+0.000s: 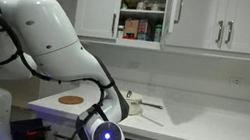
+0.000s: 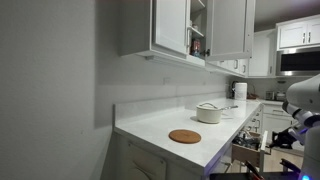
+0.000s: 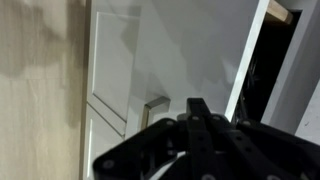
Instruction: Close the drawer
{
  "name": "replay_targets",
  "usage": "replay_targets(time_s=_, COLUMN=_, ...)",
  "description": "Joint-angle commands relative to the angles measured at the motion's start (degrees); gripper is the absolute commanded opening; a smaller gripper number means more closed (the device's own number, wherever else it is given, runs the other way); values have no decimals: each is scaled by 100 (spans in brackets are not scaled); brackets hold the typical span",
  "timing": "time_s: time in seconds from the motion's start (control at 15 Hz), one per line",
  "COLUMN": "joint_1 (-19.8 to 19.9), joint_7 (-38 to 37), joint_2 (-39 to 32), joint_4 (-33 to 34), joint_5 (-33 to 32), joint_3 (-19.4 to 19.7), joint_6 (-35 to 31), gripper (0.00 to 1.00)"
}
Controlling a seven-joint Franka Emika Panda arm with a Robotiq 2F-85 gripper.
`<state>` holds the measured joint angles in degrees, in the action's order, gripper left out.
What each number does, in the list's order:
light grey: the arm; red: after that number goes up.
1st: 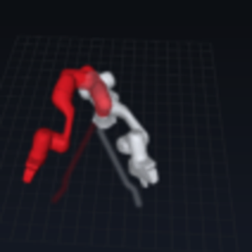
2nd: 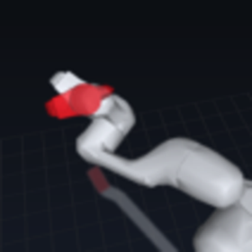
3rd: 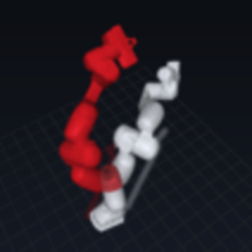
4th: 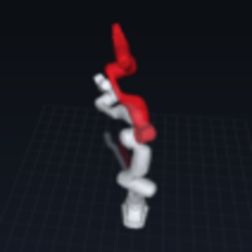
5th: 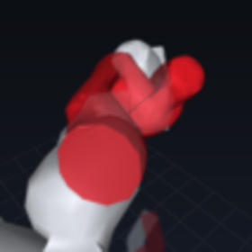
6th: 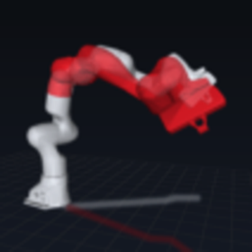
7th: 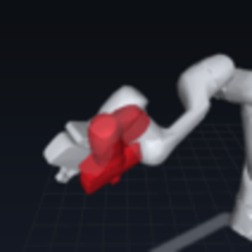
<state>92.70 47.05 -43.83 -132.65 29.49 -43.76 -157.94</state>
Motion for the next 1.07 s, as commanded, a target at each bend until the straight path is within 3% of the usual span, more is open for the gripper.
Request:
replay_targets(time_s=0.0, joint_1=140, joint_7=161, joint_2=60, joint_4=-285, joint_5=-21, joint_3=-364, joint_6=-81, gripper=0)
replay_targets(time_s=0.53, joint_1=48, joint_7=309, joint_2=-146, joint_4=-359, joint_5=-249, joint_3=-540, joint_6=-228, gripper=0)
replay_targets(time_s=1.0, joint_1=374, joint_7=323, joint_2=46, joint_4=-521, joint_5=-497, joint_3=-969, joint_6=-299, gripper=0)
